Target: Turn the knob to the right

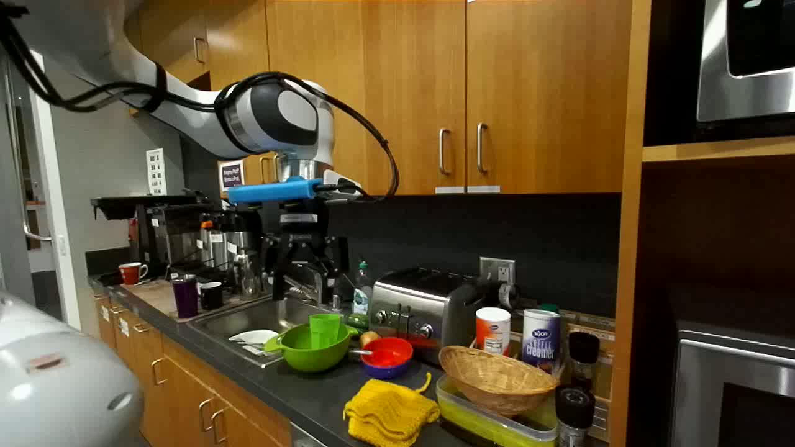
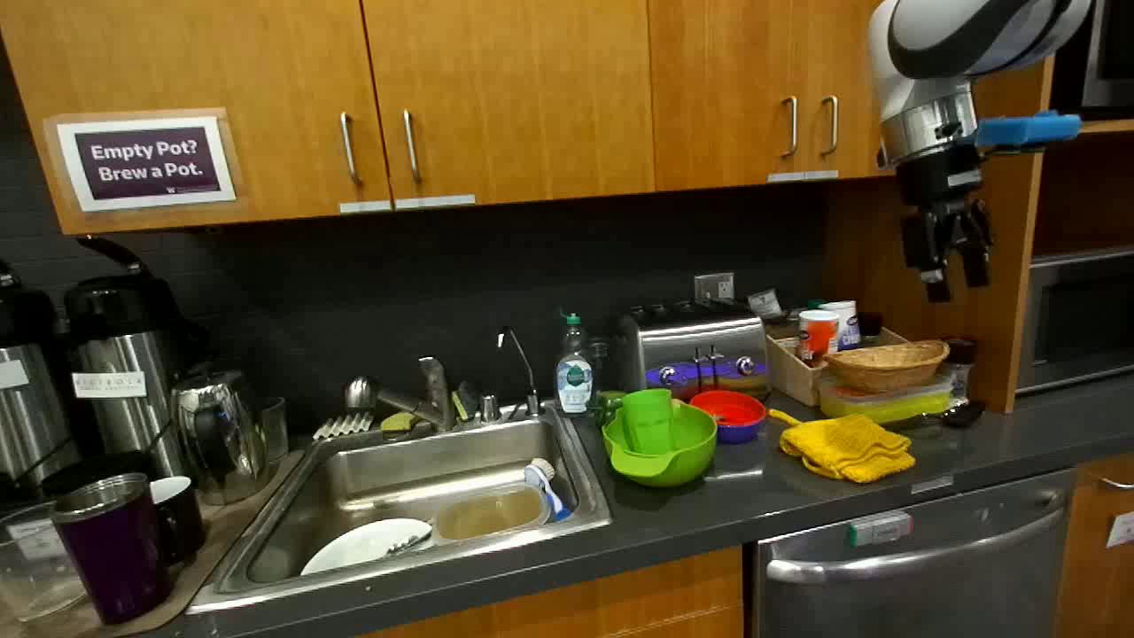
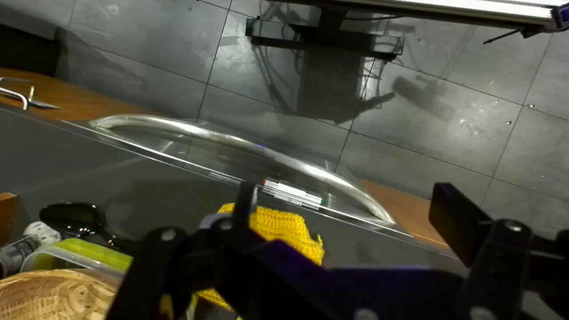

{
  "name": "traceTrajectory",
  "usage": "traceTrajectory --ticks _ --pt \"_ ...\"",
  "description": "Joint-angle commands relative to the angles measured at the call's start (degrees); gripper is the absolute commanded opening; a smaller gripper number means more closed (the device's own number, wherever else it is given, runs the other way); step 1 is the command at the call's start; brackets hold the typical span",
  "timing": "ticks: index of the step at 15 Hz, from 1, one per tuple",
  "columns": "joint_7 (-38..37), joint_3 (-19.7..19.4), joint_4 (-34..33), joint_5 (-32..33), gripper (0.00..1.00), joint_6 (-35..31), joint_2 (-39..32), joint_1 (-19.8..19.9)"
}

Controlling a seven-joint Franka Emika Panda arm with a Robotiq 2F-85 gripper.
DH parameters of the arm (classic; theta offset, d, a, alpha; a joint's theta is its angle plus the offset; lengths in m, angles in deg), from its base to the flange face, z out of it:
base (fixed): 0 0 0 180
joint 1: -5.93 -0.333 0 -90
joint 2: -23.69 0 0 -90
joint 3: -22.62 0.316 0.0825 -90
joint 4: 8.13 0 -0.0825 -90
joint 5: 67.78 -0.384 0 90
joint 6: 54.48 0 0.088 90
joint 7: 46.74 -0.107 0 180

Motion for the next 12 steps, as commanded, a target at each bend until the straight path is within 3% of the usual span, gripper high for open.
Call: traceTrajectory --ticks 1,10,12 --pt "-0.5 -0.8 -0.1 0.4 1.00 0.1 0.0 -1.0" --pt "0.4 -1.2 0.3 0.4 1.00 0.1 -0.4 -1.2" --pt "1.9 -2.1 2.1 0.9 1.00 -5.1 -0.4 -1.4"
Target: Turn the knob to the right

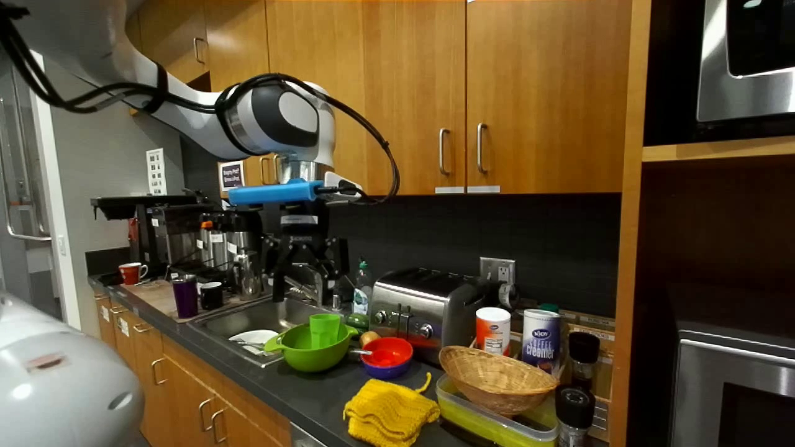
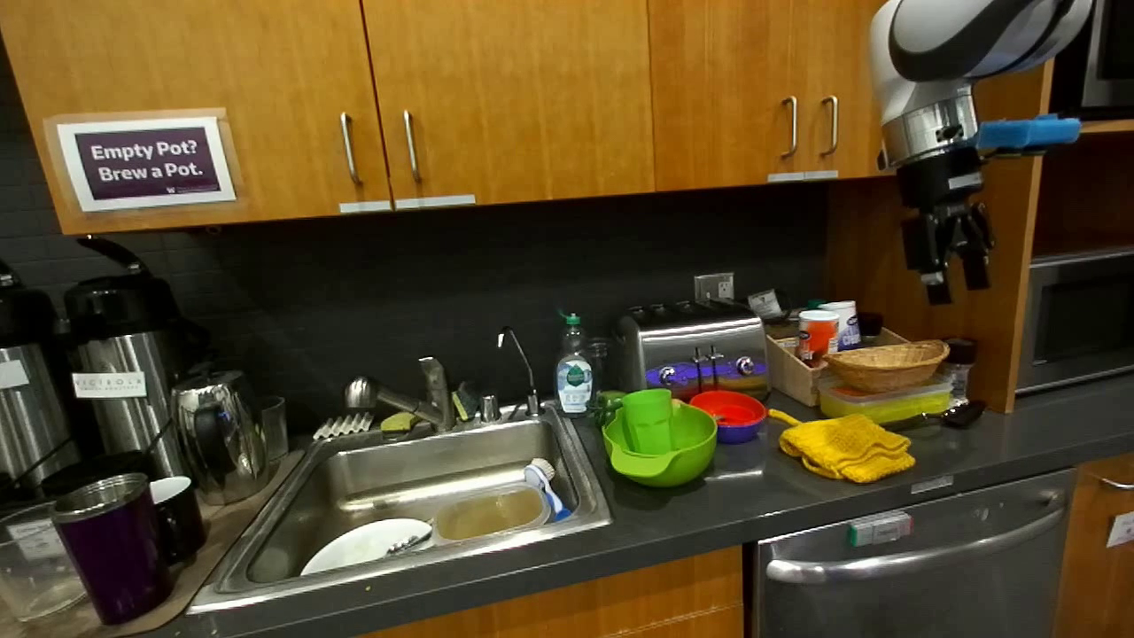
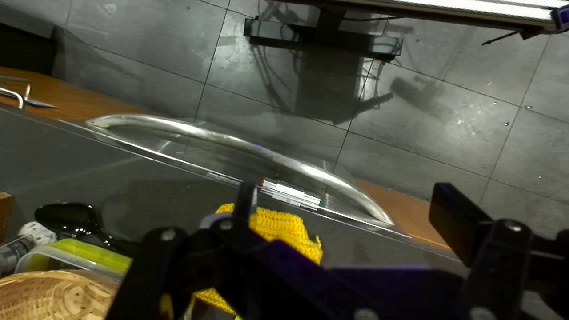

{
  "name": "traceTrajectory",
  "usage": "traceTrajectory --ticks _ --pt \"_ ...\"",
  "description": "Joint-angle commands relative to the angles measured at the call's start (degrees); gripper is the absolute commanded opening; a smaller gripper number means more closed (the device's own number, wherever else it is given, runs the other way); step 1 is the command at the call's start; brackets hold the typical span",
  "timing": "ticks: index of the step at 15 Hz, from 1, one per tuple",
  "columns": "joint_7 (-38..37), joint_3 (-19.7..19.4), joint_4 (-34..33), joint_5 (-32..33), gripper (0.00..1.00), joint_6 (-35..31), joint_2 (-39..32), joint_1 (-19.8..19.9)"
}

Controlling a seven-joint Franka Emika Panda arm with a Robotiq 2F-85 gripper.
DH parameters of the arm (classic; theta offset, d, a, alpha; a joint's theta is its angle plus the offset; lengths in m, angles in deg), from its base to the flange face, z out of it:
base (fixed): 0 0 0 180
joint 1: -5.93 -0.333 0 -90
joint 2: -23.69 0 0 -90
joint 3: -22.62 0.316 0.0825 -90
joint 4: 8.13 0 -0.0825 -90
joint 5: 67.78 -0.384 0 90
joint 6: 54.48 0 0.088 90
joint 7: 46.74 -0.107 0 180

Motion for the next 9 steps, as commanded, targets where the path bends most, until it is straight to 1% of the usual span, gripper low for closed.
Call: traceTrajectory --ticks 1,2,5,7,9 --pt "2.3 -2.1 2.8 1.1 1.00 -8.5 -0.2 -1.1" --pt "2.8 -2.8 4.4 1.2 1.00 -14.5 -0.4 -0.9" --pt "3.2 -4.6 7.2 0.8 1.00 -29.6 -1.5 0.2" --pt "2.5 -5.7 8.0 0.8 1.00 -39.8 -3.7 1.2" --pt "1.7 -7.1 8.1 -0.7 1.00 -49.7 -7.3 1.5"
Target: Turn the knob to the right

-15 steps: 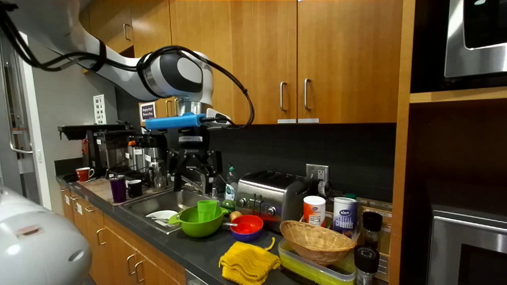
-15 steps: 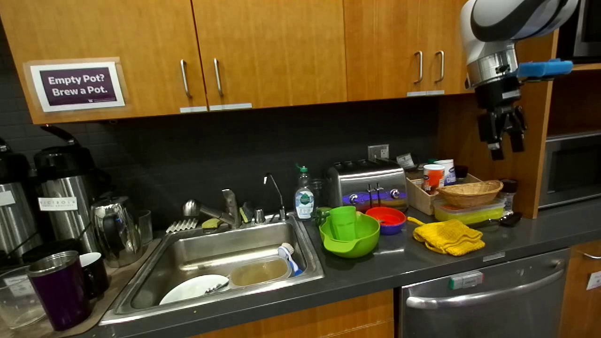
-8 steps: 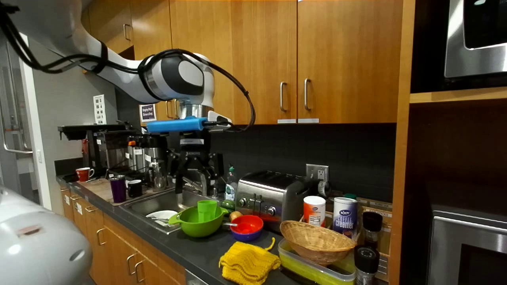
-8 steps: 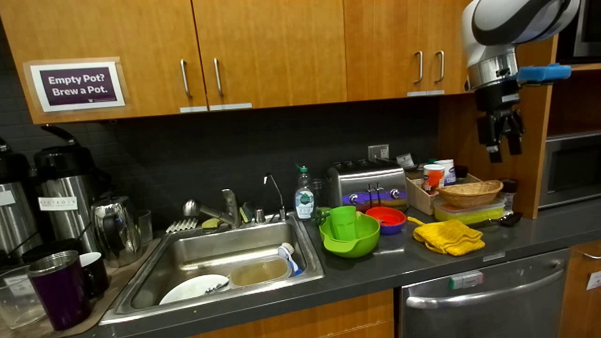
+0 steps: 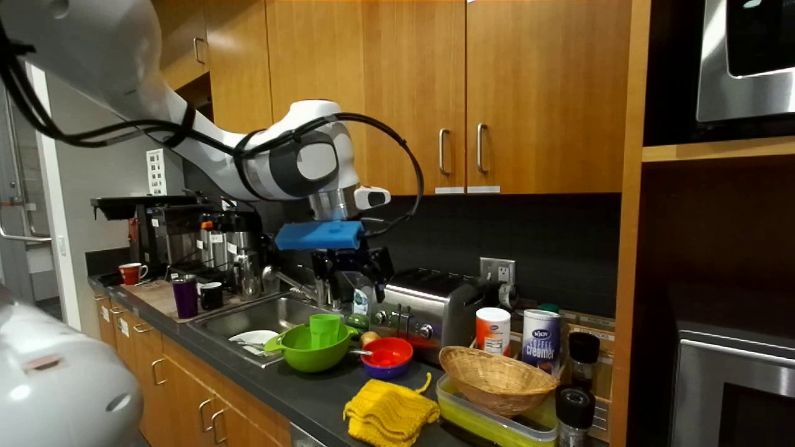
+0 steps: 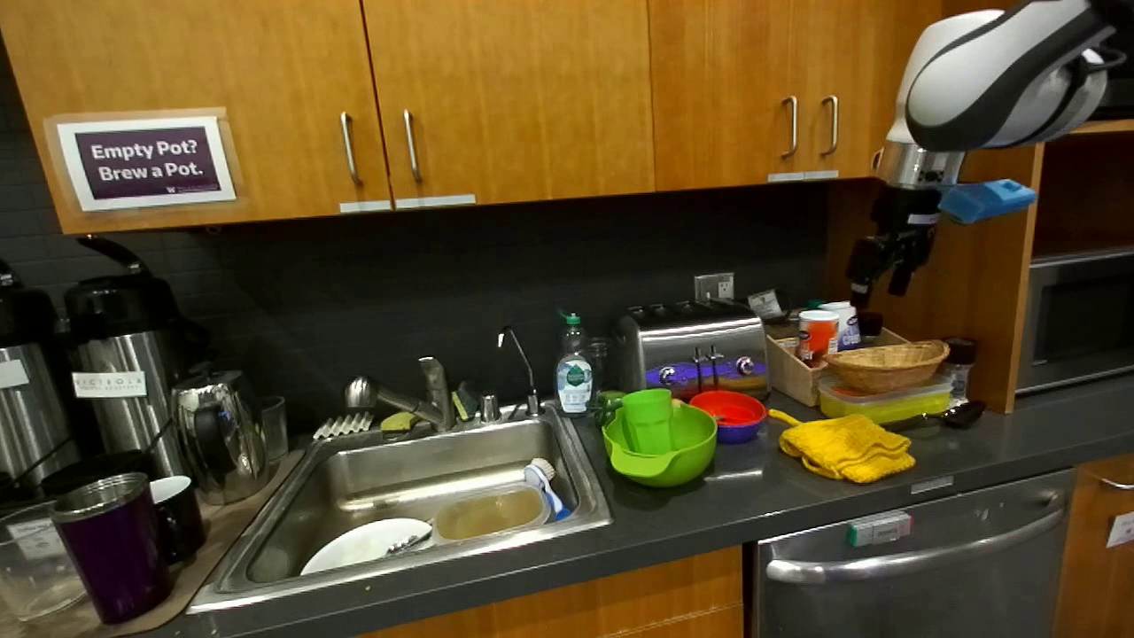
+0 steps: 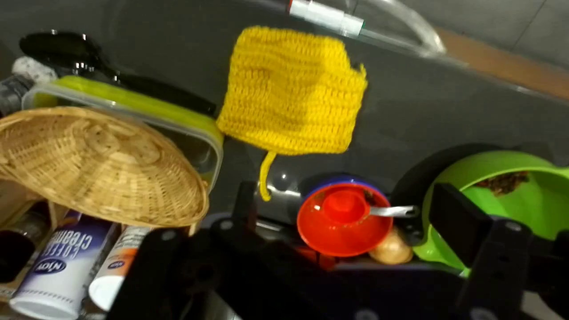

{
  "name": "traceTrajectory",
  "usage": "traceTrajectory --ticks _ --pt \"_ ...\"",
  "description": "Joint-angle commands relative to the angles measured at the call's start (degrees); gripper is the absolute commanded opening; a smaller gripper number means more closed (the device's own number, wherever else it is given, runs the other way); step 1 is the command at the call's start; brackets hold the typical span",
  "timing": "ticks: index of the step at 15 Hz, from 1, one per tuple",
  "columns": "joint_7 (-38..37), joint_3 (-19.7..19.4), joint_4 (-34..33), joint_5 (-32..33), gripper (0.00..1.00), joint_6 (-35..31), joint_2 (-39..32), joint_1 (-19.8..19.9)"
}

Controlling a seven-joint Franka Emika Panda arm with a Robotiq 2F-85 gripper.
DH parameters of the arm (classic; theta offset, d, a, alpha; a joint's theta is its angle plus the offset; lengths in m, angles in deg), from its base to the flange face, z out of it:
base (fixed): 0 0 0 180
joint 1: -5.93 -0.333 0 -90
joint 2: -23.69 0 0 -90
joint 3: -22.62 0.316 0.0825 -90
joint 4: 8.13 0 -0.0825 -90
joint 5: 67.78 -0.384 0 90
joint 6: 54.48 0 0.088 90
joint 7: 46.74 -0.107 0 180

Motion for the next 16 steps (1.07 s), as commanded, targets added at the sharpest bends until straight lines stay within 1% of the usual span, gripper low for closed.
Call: traceTrajectory --ticks 1,3,4,5,7,9,11,13,15,16 --pt "-0.9 -2.2 -0.3 -1.8 1.00 -16.1 -6.9 0.6" --pt "-0.1 -3.9 -0.9 -4.7 1.00 -25.5 -13.1 -1.0" --pt "0.8 -5.0 -1.2 -6.8 1.00 -30.2 -16.5 -2.4" --pt "1.5 -5.9 -1.8 -9.3 1.00 -34.1 -19.9 -4.3" --pt "3.2 -7.9 -3.5 -14.0 1.00 -39.2 -25.5 -8.6" --pt "5.9 -9.9 -5.9 -19.8 1.00 -41.2 -29.9 -13.6" --pt "8.5 -10.7 -8.4 -25.3 1.00 -40.7 -32.0 -16.6" --pt "11.4 -10.5 -11.4 -29.7 1.00 -40.2 -34.4 -17.3" --pt "14.3 -10.0 -13.4 -33.4 1.00 -39.0 -35.3 -17.1" --pt "11.0 -9.4 -11.0 -30.3 1.00 -40.1 -34.0 -16.6"
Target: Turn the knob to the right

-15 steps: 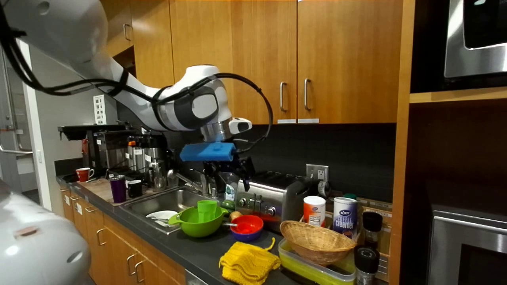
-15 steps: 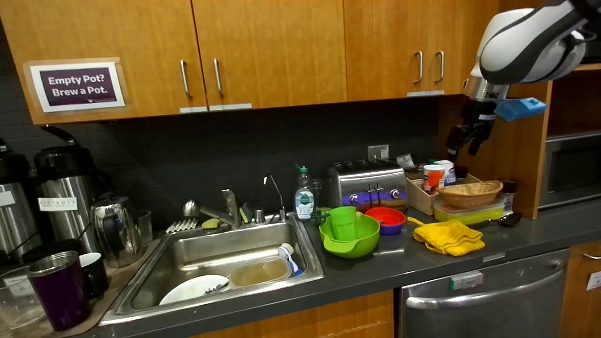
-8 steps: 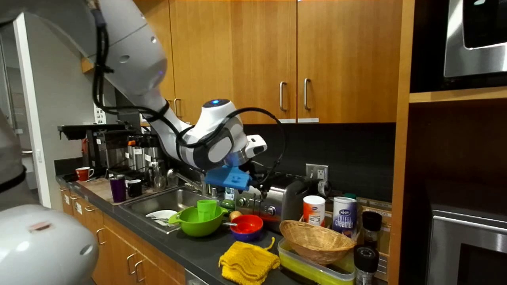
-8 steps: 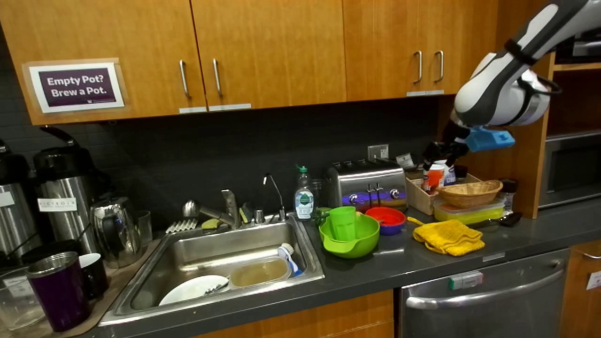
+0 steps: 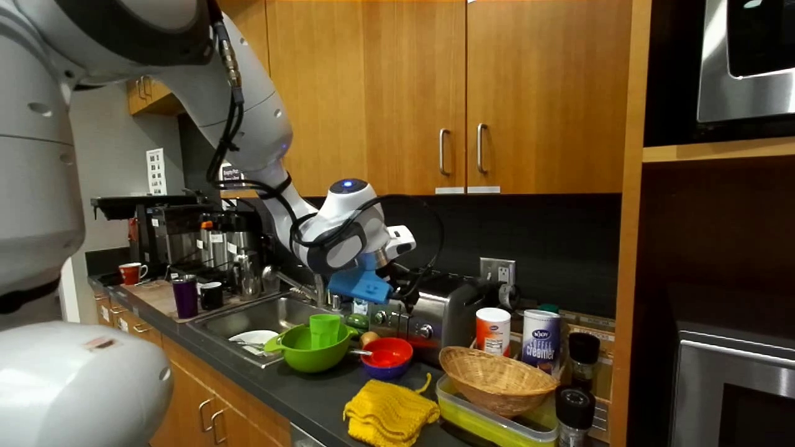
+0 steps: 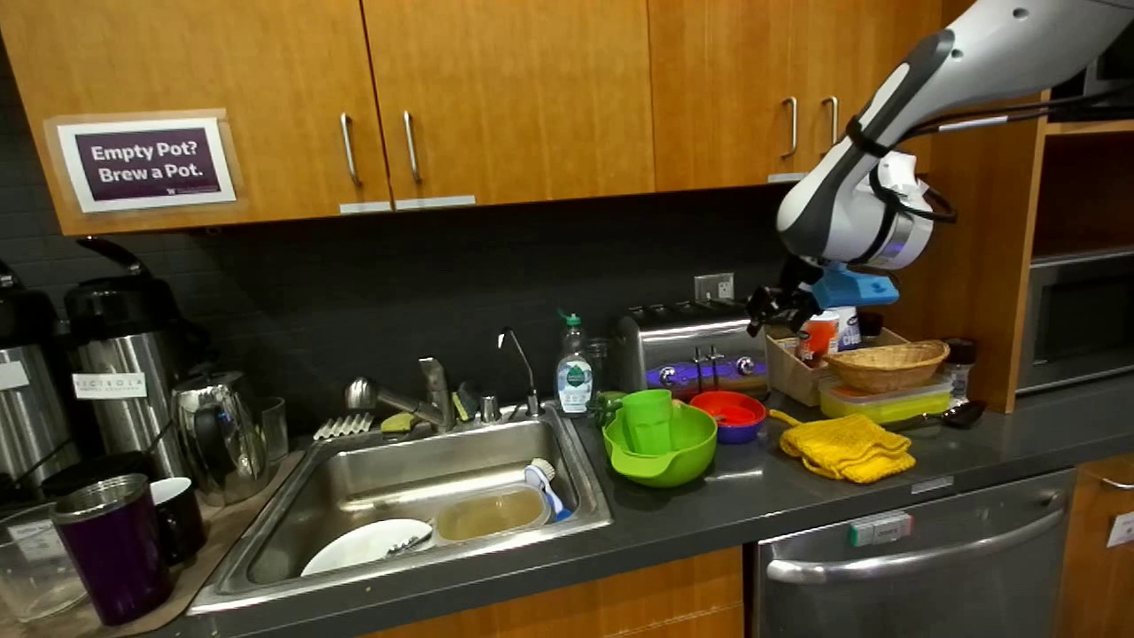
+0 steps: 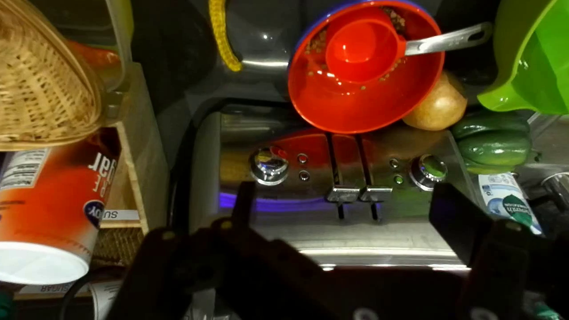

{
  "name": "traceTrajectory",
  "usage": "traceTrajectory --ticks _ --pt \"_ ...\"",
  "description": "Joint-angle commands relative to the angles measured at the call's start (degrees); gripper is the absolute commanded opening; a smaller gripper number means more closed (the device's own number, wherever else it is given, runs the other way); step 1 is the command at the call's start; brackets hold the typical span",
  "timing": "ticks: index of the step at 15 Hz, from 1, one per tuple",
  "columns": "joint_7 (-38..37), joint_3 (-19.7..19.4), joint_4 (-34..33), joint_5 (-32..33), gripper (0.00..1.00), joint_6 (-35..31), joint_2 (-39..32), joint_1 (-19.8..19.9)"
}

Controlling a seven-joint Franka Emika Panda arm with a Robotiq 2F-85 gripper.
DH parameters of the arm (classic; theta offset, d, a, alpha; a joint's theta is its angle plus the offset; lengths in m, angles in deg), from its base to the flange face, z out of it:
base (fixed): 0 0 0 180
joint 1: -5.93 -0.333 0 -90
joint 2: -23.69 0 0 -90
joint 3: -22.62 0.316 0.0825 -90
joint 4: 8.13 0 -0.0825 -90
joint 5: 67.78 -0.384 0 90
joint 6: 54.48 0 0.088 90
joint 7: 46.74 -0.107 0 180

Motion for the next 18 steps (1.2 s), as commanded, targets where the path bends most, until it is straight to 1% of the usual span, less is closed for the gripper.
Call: traceTrajectory --ticks 1,7,11,13,15,18 --pt "0.9 0.0 -0.9 -1.1 1.00 0.2 -0.5 0.0" --pt "1.5 -0.2 -1.6 -1.5 1.00 0.3 -1.1 0.0" --pt "7.6 1.3 -4.4 -13.7 1.00 1.0 -1.4 -0.5" --pt "11.5 1.8 -6.6 -20.5 1.00 3.4 -1.9 -0.2" --pt "14.9 1.6 -8.5 -25.7 1.00 6.6 -2.7 0.3" --pt "17.9 0.6 -10.0 -29.8 1.00 11.1 -3.9 1.5"
